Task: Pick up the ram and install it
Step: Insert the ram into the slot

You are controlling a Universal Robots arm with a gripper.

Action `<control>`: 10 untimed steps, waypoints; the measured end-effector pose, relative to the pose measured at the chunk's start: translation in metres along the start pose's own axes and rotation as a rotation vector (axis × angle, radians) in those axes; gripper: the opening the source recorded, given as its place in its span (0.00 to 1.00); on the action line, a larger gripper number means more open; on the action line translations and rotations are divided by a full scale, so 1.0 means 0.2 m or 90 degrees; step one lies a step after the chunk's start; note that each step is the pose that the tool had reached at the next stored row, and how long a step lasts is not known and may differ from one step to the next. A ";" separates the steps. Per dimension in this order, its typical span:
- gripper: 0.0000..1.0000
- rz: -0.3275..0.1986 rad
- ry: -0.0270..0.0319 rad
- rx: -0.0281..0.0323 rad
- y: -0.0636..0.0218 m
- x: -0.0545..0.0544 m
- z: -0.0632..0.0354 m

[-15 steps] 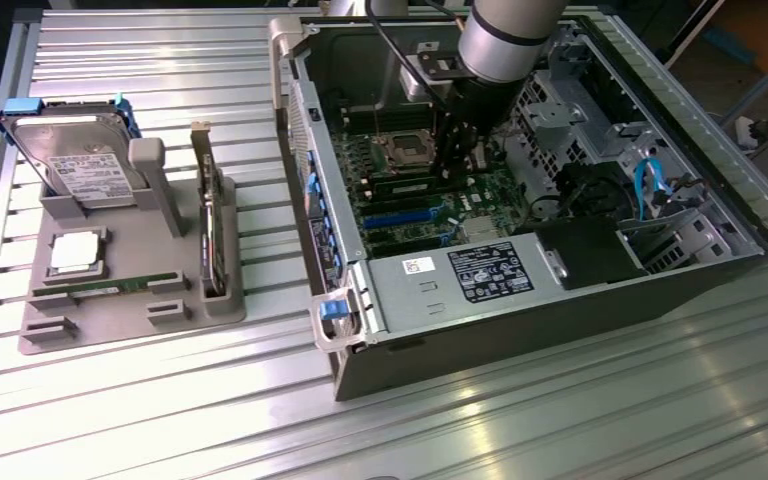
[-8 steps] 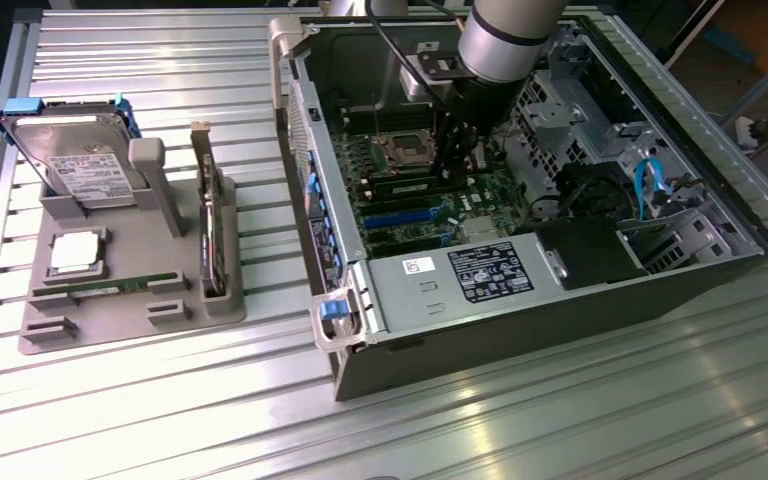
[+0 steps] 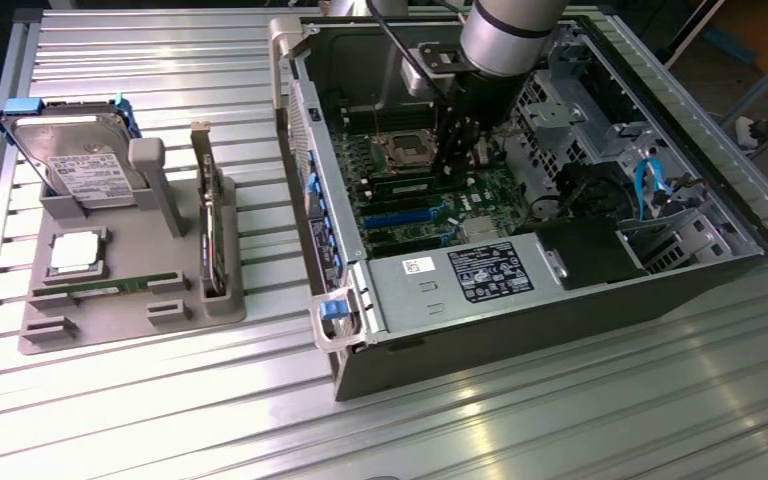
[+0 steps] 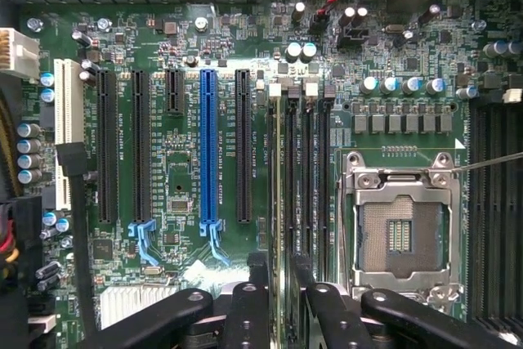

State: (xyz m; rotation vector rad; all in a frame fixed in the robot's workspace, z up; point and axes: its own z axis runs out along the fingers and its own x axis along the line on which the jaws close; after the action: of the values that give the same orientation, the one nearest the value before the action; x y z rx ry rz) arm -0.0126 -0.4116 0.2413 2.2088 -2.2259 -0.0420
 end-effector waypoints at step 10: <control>0.25 0.000 0.0000 0.0000 0.003 0.00 -0.125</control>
State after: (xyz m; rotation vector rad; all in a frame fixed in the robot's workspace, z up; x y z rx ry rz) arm -0.0125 -0.4116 0.2664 2.2087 -2.2259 -0.0420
